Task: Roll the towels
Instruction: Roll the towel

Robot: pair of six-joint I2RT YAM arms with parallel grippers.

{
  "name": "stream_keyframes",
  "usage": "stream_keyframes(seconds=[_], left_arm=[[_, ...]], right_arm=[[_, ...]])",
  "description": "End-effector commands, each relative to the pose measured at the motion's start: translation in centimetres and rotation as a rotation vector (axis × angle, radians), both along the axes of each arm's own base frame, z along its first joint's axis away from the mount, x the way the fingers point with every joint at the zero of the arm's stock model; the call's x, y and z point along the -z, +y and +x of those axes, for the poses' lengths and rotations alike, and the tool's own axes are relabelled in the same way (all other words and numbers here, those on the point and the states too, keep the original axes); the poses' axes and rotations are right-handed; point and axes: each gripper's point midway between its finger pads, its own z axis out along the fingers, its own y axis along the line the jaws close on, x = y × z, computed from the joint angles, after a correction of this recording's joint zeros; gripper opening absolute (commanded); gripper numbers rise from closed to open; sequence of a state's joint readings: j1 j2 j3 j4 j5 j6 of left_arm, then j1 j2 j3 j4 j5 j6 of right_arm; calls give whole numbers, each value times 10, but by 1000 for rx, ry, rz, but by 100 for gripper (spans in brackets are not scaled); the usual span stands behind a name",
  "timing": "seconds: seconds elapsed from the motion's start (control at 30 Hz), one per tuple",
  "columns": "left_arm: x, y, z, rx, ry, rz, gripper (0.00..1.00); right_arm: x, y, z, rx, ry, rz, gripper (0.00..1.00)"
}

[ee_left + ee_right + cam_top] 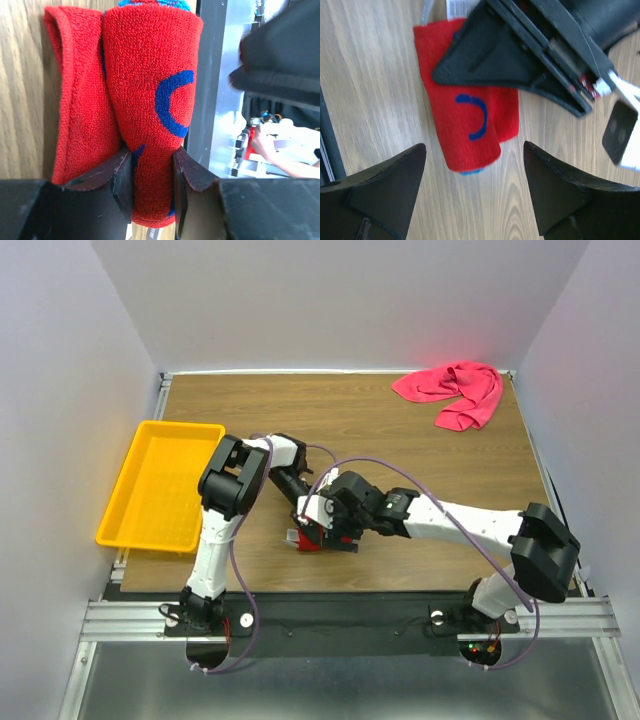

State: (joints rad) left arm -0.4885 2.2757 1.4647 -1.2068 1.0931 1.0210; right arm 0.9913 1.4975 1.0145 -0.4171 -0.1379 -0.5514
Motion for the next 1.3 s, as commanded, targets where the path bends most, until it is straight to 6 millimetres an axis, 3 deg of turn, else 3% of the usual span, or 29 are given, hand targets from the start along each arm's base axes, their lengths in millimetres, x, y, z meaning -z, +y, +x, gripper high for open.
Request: stream_keyframes(seconds=[0.0,0.13,0.4,0.43,0.5,0.57,0.6,0.67,0.7,0.97,1.27], left_arm=[[53,26,11,140,-146,81,18],[54,25,18,125,-154,81,18],[54,25,23,113,-157,78,19],[53,26,24,106,-155,75,21],[53,26,24,104,-157,72,21],[50,25,27,95,-163,65,23],[48,25,29,89,-166,63,24],[43,24,33,80,-187,53,29],[41,24,35,74,-198,52,31],[4,33,69,0,-393,30,50],[-32,74,116,-160,-623,51,60]], right_arm=[[-5,24,7,-31,-100,51,83],[5,30,-7,-53,-84,61,82],[32,35,-4,-82,-150,49,78],[47,33,-7,-94,-140,35,67],[52,33,-10,-96,-126,32,62],[62,32,-14,-99,-95,28,43],[66,32,-17,-98,-78,24,28],[68,32,-24,-89,-29,40,13],[69,30,-27,-85,-13,42,1],[68,6,-46,-55,230,62,1],[67,-7,-59,-11,512,59,1]])
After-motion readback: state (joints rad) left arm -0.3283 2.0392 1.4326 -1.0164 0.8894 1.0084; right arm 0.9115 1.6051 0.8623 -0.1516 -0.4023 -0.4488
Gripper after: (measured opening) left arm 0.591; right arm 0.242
